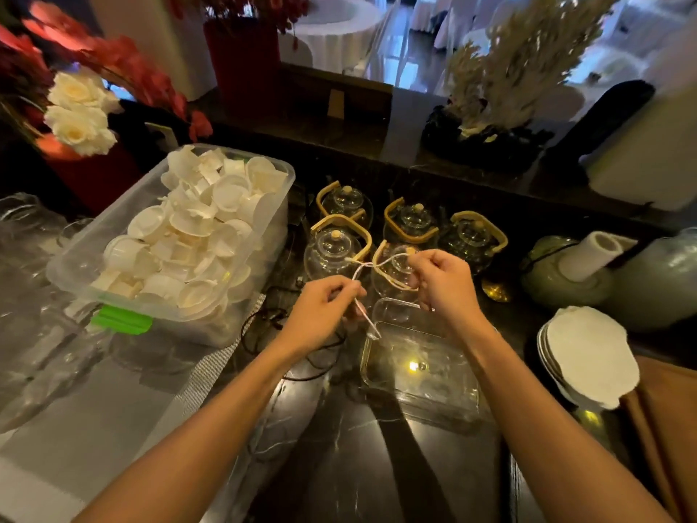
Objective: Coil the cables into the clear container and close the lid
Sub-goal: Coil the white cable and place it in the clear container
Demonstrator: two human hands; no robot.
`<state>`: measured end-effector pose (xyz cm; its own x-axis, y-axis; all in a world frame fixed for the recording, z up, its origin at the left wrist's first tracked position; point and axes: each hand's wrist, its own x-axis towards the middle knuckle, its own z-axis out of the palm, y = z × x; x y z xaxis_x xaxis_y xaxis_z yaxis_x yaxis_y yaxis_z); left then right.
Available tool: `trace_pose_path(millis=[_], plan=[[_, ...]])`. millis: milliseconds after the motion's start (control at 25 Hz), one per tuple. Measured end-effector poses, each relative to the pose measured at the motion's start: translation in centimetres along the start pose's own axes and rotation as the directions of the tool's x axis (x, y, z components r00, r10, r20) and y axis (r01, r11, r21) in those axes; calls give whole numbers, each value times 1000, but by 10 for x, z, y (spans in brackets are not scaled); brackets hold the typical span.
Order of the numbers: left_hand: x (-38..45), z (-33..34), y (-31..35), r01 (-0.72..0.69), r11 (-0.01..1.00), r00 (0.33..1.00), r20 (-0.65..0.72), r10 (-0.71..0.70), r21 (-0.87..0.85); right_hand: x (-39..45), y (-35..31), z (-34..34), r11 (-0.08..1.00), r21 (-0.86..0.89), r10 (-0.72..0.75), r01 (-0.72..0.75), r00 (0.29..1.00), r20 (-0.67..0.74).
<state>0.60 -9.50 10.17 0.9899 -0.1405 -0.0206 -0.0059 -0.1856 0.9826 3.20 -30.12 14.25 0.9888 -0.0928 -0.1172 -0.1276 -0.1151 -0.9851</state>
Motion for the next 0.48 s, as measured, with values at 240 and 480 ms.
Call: trace_pose_path(millis=[240,480], plan=[[14,52,21,216,916,969,186,-160,-337,-25,48,-36,964,-228,154,-139,987,51],[28,97,19,440,721,898,241,-369,-535,-60,88,-66,711,-662,-189,237,971,145]])
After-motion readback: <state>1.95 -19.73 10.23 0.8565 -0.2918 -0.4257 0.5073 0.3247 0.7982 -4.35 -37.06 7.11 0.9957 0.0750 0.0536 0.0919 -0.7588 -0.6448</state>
